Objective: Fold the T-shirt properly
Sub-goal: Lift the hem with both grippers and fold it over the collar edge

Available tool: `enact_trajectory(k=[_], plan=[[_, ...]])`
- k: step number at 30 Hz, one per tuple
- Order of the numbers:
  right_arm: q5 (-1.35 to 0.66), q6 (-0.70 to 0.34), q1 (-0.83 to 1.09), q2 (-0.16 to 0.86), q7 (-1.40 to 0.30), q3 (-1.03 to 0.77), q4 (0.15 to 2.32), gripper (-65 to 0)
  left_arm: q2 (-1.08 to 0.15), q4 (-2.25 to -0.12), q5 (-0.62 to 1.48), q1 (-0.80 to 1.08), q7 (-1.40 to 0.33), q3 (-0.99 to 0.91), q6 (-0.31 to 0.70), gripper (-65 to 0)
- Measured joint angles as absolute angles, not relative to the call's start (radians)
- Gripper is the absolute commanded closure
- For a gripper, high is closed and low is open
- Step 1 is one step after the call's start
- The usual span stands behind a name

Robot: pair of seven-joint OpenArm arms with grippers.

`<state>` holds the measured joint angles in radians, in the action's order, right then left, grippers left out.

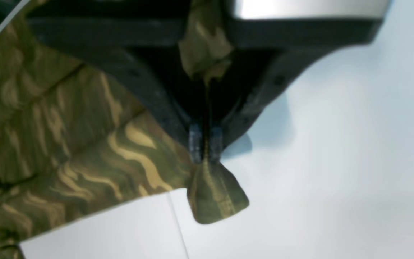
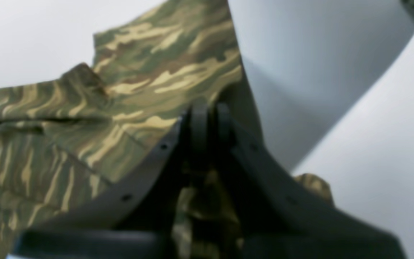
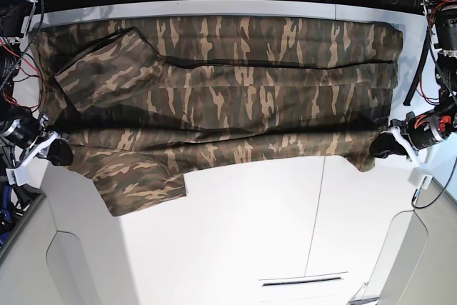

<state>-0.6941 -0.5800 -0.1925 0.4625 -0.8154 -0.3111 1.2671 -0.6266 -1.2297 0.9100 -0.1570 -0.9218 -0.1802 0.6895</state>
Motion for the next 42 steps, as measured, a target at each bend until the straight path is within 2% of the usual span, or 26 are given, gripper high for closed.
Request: enact_trajectory(k=[8, 18, 19, 22, 24, 31, 37, 42], plan=[[-0.718, -0.581, -0.110, 0.486, -0.831, -0.332, 1.296, 0.0, -0.632, -1.374, 0.893, -0.012, -0.926, -0.254, 0.690, 0.0], [-0.680, -0.580, -0.033, 0.475, -0.812, -0.343, 1.295, 0.0, -0.617, -1.390, 0.886, 0.054, -0.915, -0.280, 0.690, 0.0], [-0.680, -0.580, -0.034, 0.474, -0.811, -0.343, 1.294, -3.5, -0.612, -1.390, 0.884, 0.053, -0.915, -0.280, 0.690, 0.0], [-0.676, -0.579, -0.034, 0.474, -0.805, -0.343, 1.294, -25.3, -0.593, -1.390, 0.883, 0.053, -0.913, -0.280, 0.690, 0.0], [-0.675, -0.577, -0.034, 0.476, -0.795, -0.343, 1.294, -31.4, -0.579, -1.390, 0.883, 0.053, -0.912, -0.280, 0.690, 0.0], [-0.662, -0.568, -0.051, 0.476, -0.598, -0.345, 1.294, -31.4, -0.575, -1.390, 0.880, 0.053, -0.913, -0.281, 0.690, 0.0], [-0.519, -0.558, -0.135, 0.420, -0.563, -0.347, 1.281, -31.4, -0.575, -1.390, 0.879, 0.053, -0.913, -0.281, 0.690, 0.0], [-0.455, -0.557, -0.229, 0.363, -0.518, -0.311, 1.128, -31.4, -0.576, -1.390, 0.879, 0.055, -0.912, -0.281, 0.690, 0.0]])
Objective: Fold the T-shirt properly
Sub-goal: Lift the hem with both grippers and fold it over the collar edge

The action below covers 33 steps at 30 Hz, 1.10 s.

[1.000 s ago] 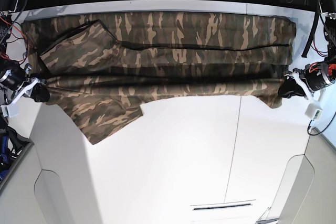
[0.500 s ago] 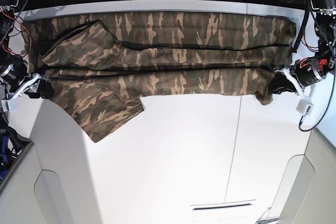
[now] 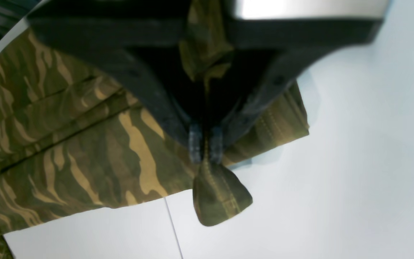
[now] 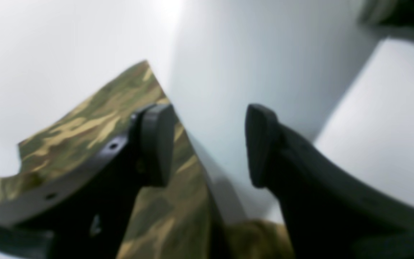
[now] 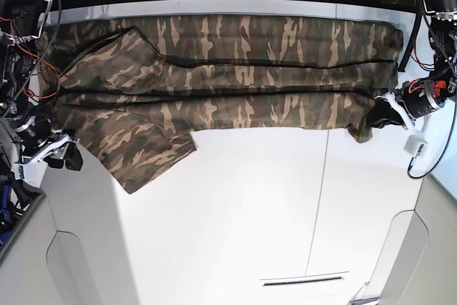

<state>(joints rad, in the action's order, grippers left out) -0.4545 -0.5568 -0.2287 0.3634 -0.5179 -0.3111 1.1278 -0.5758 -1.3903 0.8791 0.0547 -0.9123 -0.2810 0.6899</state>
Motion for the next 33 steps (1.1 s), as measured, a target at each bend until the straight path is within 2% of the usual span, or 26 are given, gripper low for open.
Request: enact_trajectory(k=[6, 12, 19, 24, 30, 33], plan=[[-0.402, -0.553, -0.327, 0.324, -0.467, -0.202, 0.933, -31.2, -0.576, -1.390, 0.879, 0.055, -0.913, -0.281, 0.690, 0.0], [-0.410, -0.554, -0.333, 0.287, -0.442, -0.145, 0.925, -29.8, -0.576, -1.390, 0.879, 0.055, -0.912, -0.281, 0.690, 0.0], [-0.407, -0.554, -0.331, 0.263, -0.450, -0.144, 0.925, 0.0, -0.576, -1.390, 0.879, 0.055, -0.912, -0.281, 0.690, 0.0], [-0.422, -0.553, -0.332, 0.263, -0.487, -0.144, 0.936, 0.0, -0.575, -1.390, 0.879, 0.055, -0.904, -0.281, 0.690, 0.0], [-0.505, -0.553, -0.327, 0.257, -0.732, -0.197, 1.100, 0.0, -0.575, -1.399, 0.875, 0.056, -0.890, -0.281, 0.690, 0.0], [-0.565, -0.570, -0.304, 0.257, -0.798, -0.263, 1.225, 0.0, -0.576, -1.439, 0.872, 0.056, -0.916, -0.281, 0.690, 0.0]])
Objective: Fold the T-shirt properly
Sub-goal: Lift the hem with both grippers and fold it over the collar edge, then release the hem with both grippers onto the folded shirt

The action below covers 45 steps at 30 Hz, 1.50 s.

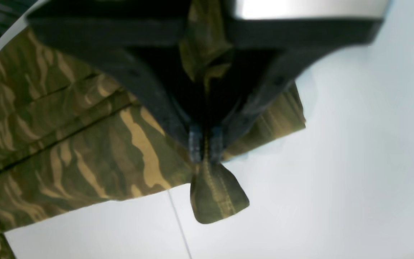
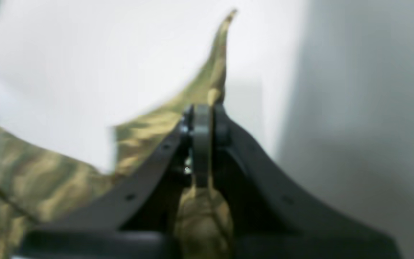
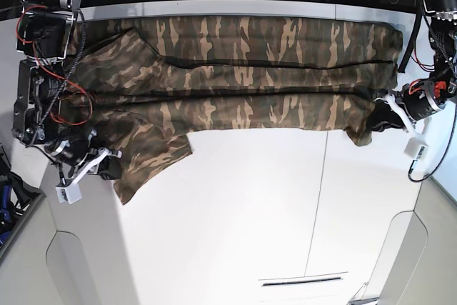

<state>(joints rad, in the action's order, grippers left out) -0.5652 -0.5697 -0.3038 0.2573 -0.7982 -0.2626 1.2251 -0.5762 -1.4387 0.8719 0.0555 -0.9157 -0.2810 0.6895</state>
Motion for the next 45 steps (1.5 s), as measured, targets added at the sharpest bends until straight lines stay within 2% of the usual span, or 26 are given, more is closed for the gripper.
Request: enact_trajectory(k=[6, 15, 22, 32, 33, 36, 37, 39, 40, 41, 45], plan=[[-0.708, -0.571, -0.138, 0.263, -0.926, -0.397, 1.478, 0.0, -0.577, -1.590, 0.873, 0.110, -0.939, -0.306, 0.690, 0.0], [-0.811, -0.578, 0.065, 0.338, -0.956, -0.502, 1.713, 0.0, -0.579, -1.721, 0.841, 0.229, -0.943, -0.453, 0.691, 0.0], [-0.914, -0.580, 0.146, 0.335, -1.016, -0.572, 1.791, 0.0, -0.579, -1.796, 0.842, 0.321, -0.941, -0.504, 0.693, 0.0], [-0.894, -0.580, 0.298, 0.334, -1.015, -0.602, 1.798, 0.0, -0.579, -1.821, 0.845, 0.410, -0.943, -0.503, 0.694, 0.0], [-0.871, -0.580, 0.308, 0.332, -1.010, -0.602, 1.795, 0.0, -0.579, -1.821, 0.846, 0.418, -0.943, -0.503, 0.694, -1.1], [-0.820, -0.580, 0.322, 0.330, -1.001, -0.602, 1.775, 0.0, -0.572, -1.821, 0.838, 0.424, -0.942, -0.503, 0.693, -11.0], [-0.806, -0.580, 0.321, 0.330, -1.000, -0.602, 1.765, -1.3, -0.567, -1.821, 0.838, 0.424, -0.942, -0.503, 0.693, -14.4], [-0.795, -0.581, 0.319, 0.330, -0.992, -0.602, 1.751, -20.1, -0.559, -1.821, 0.834, 0.424, -0.942, -0.503, 0.693, -19.8], [-0.788, -0.580, 0.319, 0.330, -0.983, -0.602, 1.748, -27.2, -0.551, -1.821, 0.834, 0.424, -0.942, -0.504, 0.693, -21.6], [-0.776, -0.577, 0.319, 0.330, -0.977, -0.602, 1.747, -31.7, -0.545, -1.821, 0.834, 0.424, -0.942, -0.504, 0.693, -22.8], [-0.776, -0.577, 0.313, 0.330, -0.958, -0.624, 1.747, -32.5, -0.540, -1.821, 0.834, 0.423, -0.942, -0.509, 0.693, -22.9]])
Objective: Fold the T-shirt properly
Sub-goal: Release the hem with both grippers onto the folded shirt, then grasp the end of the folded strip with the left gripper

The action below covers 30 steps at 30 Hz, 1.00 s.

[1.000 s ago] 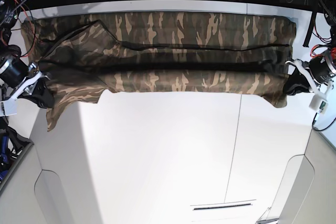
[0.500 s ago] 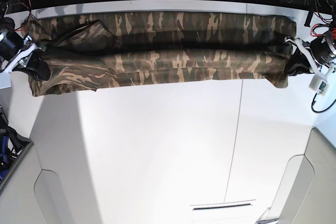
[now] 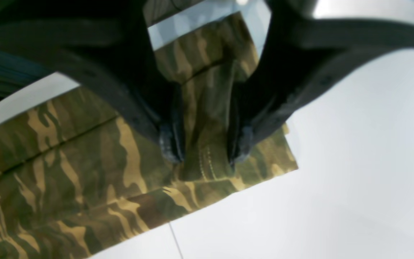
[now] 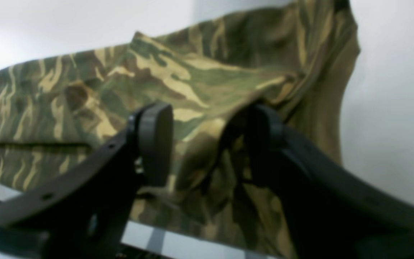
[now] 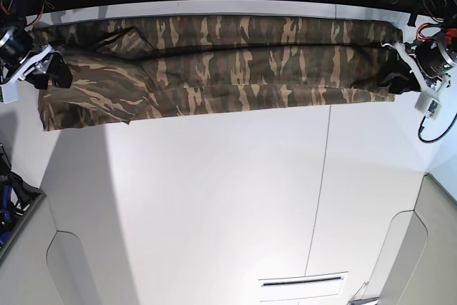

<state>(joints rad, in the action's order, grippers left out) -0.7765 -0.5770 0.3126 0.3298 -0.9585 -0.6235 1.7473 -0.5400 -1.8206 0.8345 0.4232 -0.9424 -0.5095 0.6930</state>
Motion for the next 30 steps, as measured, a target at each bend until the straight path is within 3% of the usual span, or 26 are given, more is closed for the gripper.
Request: enact_trajectory(k=[7, 9, 11, 14, 21, 25, 30], plan=[[-0.794, -0.577, 0.276, 0.330, -0.957, -0.776, 1.768, -32.5, -0.540, -1.821, 0.873, 0.423, -0.944, -0.612, 0.689, -23.1], [-0.831, -0.577, 0.277, 0.330, -0.956, -0.816, 1.788, -31.0, -0.540, -1.821, 0.884, 0.423, -0.943, -0.643, 0.689, -26.3], [-0.875, -0.577, 0.277, 0.331, -0.955, -0.832, 1.805, -21.7, -0.540, -1.821, 0.884, 0.423, -0.943, -0.662, 0.689, -32.0], [-0.907, -0.577, 0.276, 0.329, -0.964, -0.828, 1.814, 0.0, -0.540, -1.820, 0.887, 0.423, -0.942, -0.664, 0.635, -35.9], [-0.915, -0.581, 0.277, 0.287, -0.963, -0.743, 1.811, 0.0, -0.487, -1.733, 0.879, 0.423, -0.935, -0.665, 0.632, -36.1], [-0.746, -0.584, 0.276, 0.287, -0.865, -0.630, 1.736, 0.0, -0.474, -1.649, 0.875, 0.423, -0.892, -0.665, 0.629, -43.5], [-0.675, -0.578, 0.277, 0.318, -0.790, -0.578, 1.562, 0.0, -0.473, -1.594, 0.876, 0.422, -0.890, -0.665, 0.629, -43.9]])
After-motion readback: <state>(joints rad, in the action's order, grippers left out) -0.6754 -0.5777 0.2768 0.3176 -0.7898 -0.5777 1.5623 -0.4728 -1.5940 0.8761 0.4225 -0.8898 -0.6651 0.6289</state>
